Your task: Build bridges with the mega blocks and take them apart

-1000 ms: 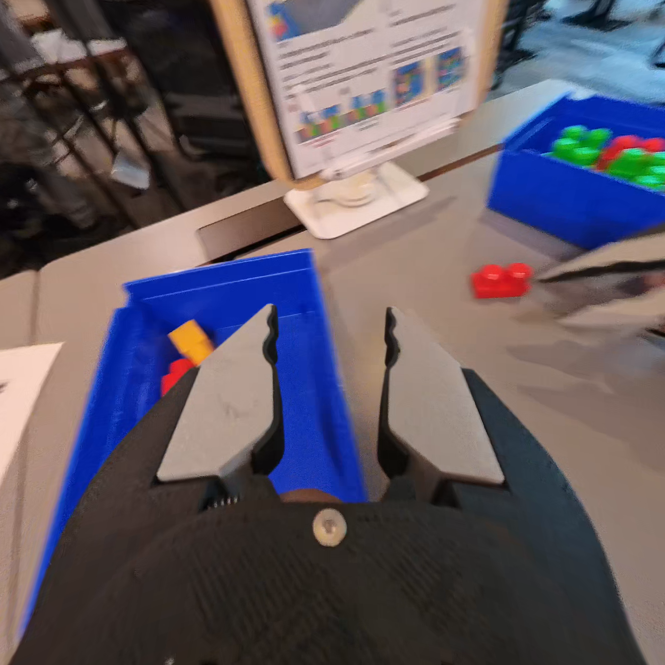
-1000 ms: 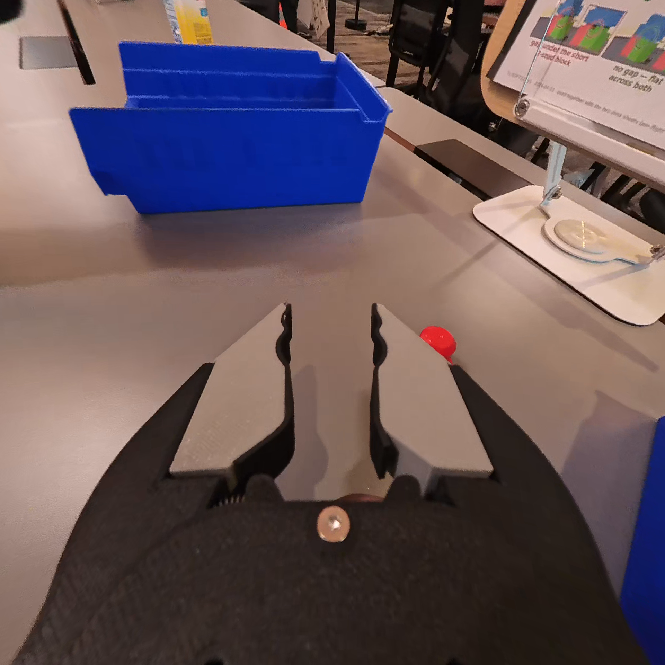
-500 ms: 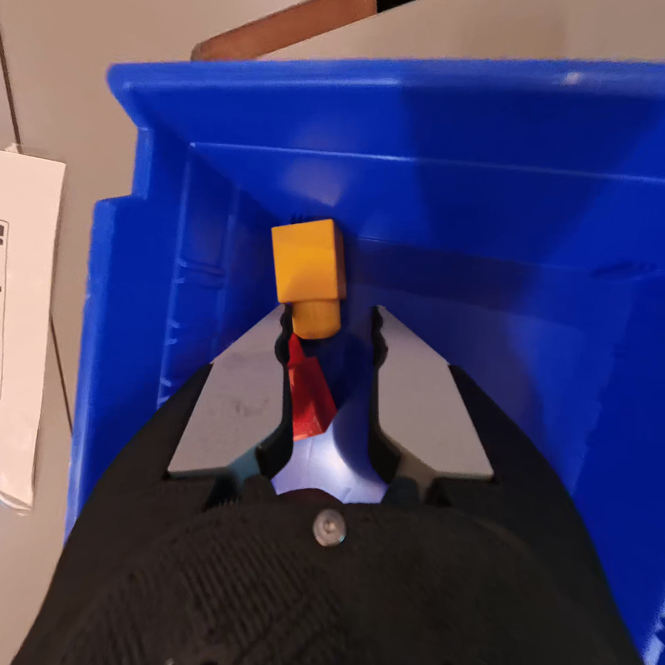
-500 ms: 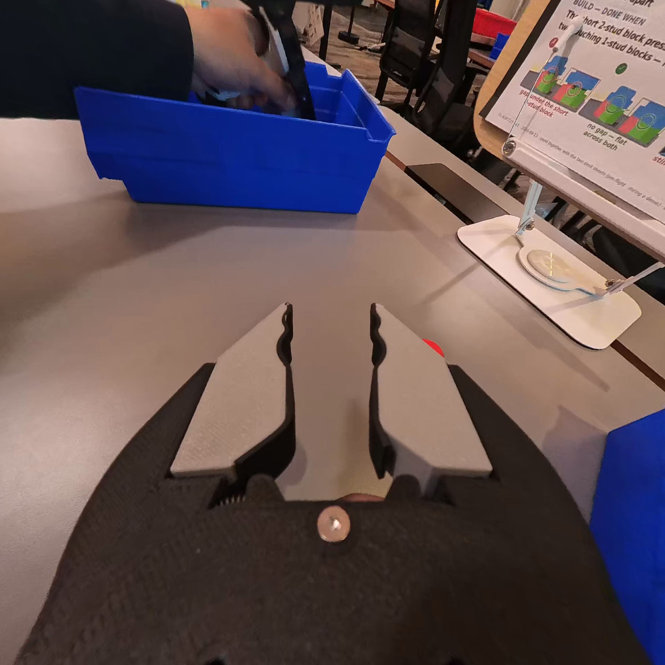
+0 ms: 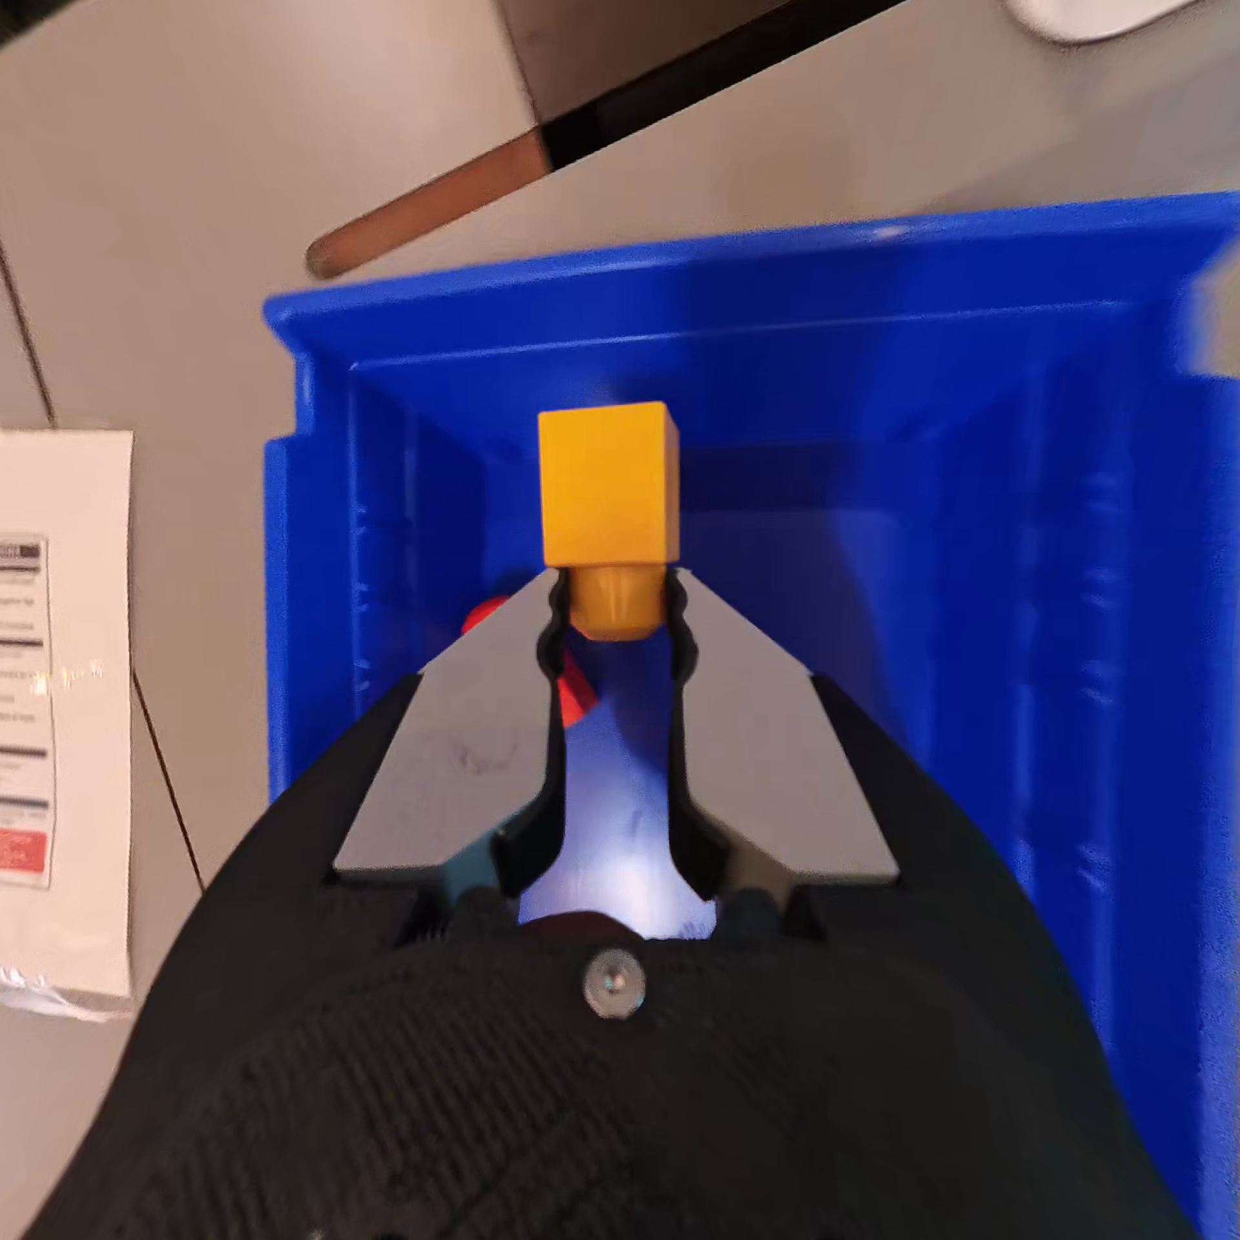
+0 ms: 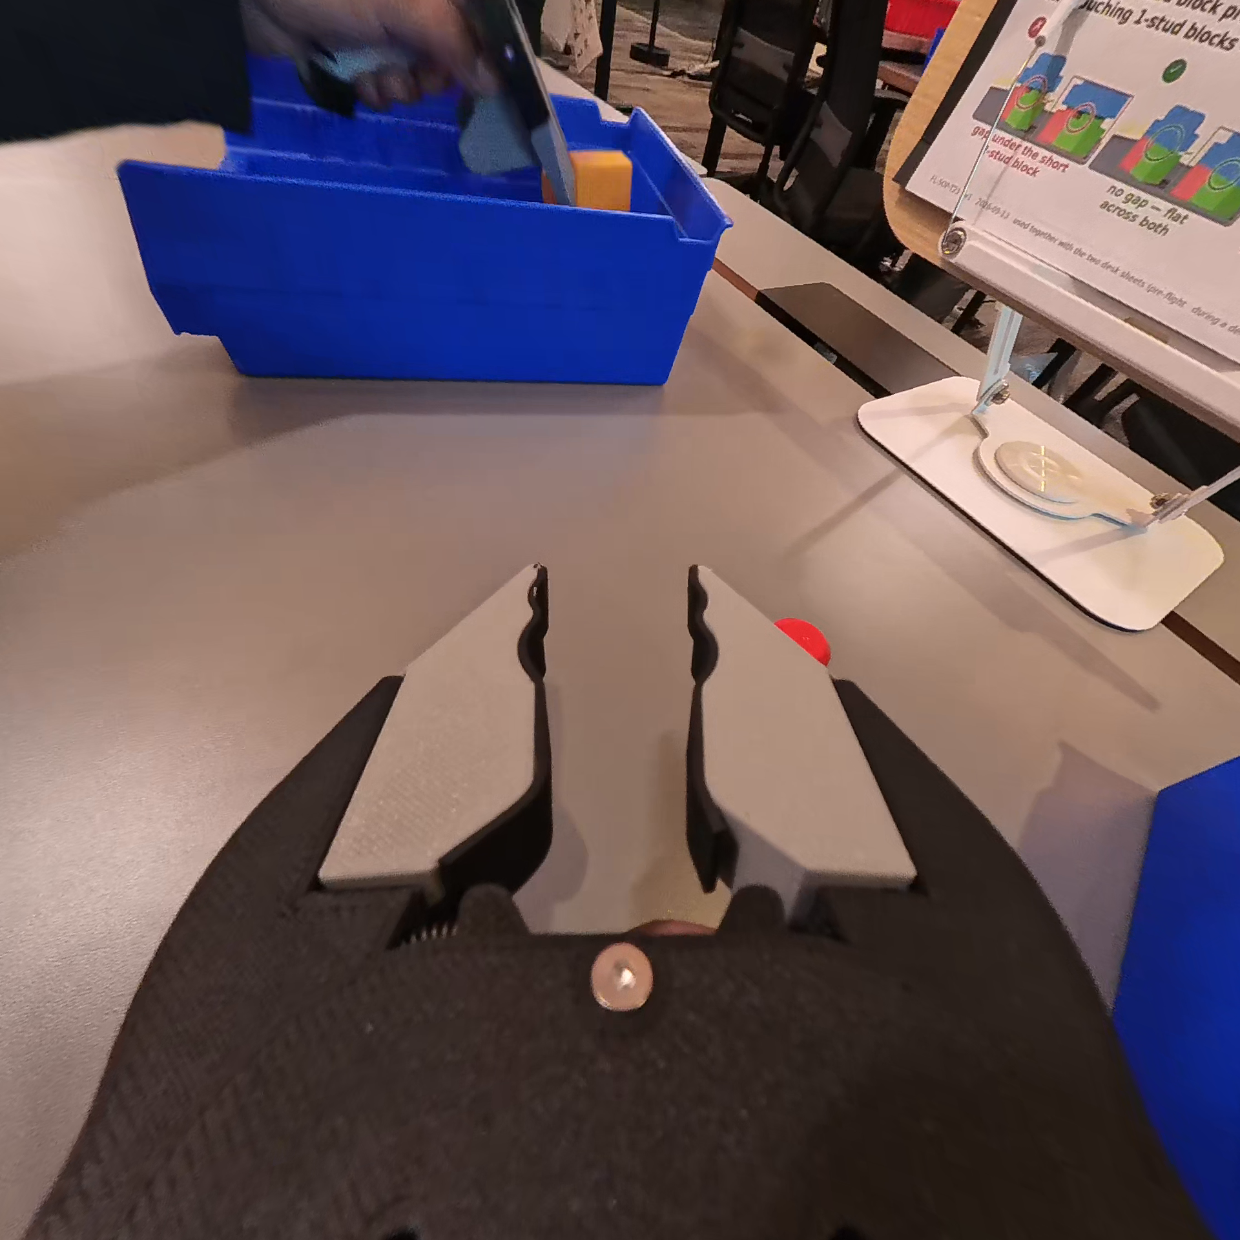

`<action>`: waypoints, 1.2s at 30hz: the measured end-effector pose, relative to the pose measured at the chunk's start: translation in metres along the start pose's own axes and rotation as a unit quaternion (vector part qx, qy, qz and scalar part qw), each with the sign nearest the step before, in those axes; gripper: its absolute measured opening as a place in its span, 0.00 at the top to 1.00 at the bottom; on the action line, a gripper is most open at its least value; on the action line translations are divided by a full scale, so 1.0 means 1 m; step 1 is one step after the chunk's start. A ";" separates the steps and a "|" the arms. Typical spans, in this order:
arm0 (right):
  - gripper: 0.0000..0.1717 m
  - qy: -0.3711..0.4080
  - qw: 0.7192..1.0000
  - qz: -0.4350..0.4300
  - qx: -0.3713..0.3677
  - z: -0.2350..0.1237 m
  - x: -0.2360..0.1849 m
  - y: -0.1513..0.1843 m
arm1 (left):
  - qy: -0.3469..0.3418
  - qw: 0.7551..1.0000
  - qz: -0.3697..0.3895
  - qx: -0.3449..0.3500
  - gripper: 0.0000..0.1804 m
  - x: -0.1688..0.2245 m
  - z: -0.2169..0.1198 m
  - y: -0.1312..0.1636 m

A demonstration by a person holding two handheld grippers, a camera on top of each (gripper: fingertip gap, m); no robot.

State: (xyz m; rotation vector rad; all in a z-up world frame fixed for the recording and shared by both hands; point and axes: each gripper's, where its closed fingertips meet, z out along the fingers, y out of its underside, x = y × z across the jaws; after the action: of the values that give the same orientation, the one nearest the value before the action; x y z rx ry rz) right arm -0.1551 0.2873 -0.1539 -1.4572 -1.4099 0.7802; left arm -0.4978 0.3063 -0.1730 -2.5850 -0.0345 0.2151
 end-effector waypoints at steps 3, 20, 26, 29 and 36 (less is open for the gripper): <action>0.78 0.008 1.000 -0.003 0.002 -0.001 0.003 -0.001 | 0.044 0.996 0.082 0.006 0.85 0.038 -0.037 -0.012; 0.82 0.111 0.993 0.010 0.049 -0.037 0.058 -0.018 | 0.184 0.872 0.412 -0.189 0.85 0.268 -0.041 0.045; 0.81 0.130 0.989 0.029 0.068 -0.054 0.077 -0.024 | 0.197 0.850 0.423 -0.245 0.85 0.284 -0.027 0.044; 0.81 0.120 0.989 0.048 0.072 -0.055 0.079 -0.023 | 0.199 0.856 0.416 -0.235 0.85 0.288 -0.029 0.031; 0.81 0.120 0.989 0.036 0.072 -0.056 0.076 -0.026 | 0.205 0.870 0.403 -0.197 0.85 0.285 -0.041 0.015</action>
State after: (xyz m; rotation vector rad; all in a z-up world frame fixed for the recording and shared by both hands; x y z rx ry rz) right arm -0.1035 0.3488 -0.0975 -1.4423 -1.1023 0.7090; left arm -0.2098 0.2914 -0.1881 -2.8285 1.2893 -0.0646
